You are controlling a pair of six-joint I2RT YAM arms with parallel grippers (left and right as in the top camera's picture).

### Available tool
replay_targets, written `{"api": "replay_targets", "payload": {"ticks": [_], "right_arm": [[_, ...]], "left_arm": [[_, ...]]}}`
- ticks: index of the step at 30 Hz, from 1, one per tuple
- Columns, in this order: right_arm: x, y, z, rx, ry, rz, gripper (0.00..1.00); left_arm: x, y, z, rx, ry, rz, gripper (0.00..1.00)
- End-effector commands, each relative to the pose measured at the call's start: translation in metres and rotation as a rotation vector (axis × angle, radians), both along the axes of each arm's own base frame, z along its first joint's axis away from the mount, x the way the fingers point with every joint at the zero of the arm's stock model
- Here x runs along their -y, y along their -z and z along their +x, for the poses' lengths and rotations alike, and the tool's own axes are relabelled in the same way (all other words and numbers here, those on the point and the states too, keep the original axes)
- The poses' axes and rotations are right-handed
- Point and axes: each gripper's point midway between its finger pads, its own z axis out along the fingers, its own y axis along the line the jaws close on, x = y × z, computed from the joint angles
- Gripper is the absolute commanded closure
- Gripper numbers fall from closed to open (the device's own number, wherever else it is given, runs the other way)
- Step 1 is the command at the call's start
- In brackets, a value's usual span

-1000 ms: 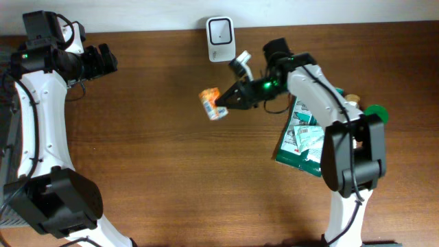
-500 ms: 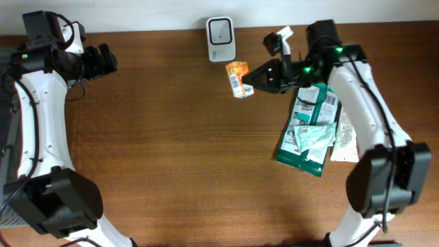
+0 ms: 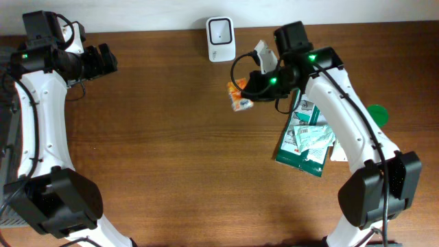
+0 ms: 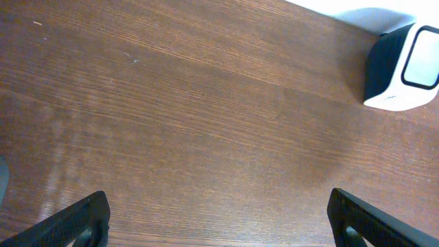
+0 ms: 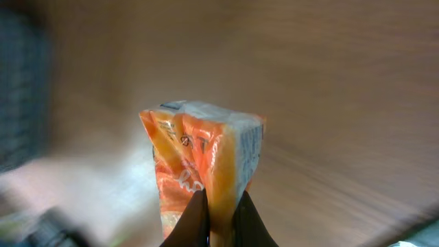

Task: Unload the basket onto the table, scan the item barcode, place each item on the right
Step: 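Raise the orange box toward the scanner with the right gripper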

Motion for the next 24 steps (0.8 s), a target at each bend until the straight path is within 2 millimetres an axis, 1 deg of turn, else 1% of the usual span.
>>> {"api": "replay_targets", "payload": {"ticks": [1,4,5,6,9,11,15,16,19,21,23,24], "right_arm": [[0.034,-0.038,0.047,0.221,0.166,-0.255,0.96],[0.047,-0.057,0.079,0.371,0.229,-0.416,0.96],[0.049,-0.061,0.094,0.442,0.237,-0.480,0.96],[0.049,-0.064,0.107,0.504,0.243,-0.537,0.96],[0.044,-0.063,0.142,0.655,0.240,-0.694,0.96],[0.034,-0.056,0.168,0.757,0.205,-0.791,0.96],[0.022,-0.041,0.198,0.855,0.162,-0.834,0.96],[0.017,-0.034,0.209,0.892,0.137,-0.859,0.96],[0.009,-0.024,0.223,0.953,0.064,-0.917,0.96],[-0.001,-0.011,0.230,0.980,-0.034,-0.938,0.96],[-0.018,0.009,0.232,1.000,-0.194,-0.958,0.96],[-0.021,0.014,0.233,1.003,-0.236,-0.977,0.96]], "left_arm": [[0.000,0.004,0.001,-0.009,-0.003,-0.008,0.01],[0.000,0.005,0.001,-0.009,-0.003,-0.009,0.01],[0.000,0.005,0.001,-0.009,-0.003,-0.009,0.01],[0.000,0.005,0.001,-0.009,-0.003,-0.009,0.01],[0.000,0.005,0.001,-0.009,-0.003,-0.009,0.01],[0.000,0.005,0.001,-0.009,-0.003,-0.009,0.01],[0.000,0.004,0.001,-0.009,-0.003,-0.008,0.01],[0.000,0.005,0.001,-0.009,-0.003,-0.009,0.01],[0.000,0.004,0.001,-0.009,-0.003,-0.008,0.01],[0.000,0.005,0.001,-0.009,-0.003,-0.009,0.01],[0.000,0.004,0.001,-0.009,-0.003,-0.008,0.01],[0.000,0.004,0.001,-0.009,-0.003,-0.008,0.01]]}}
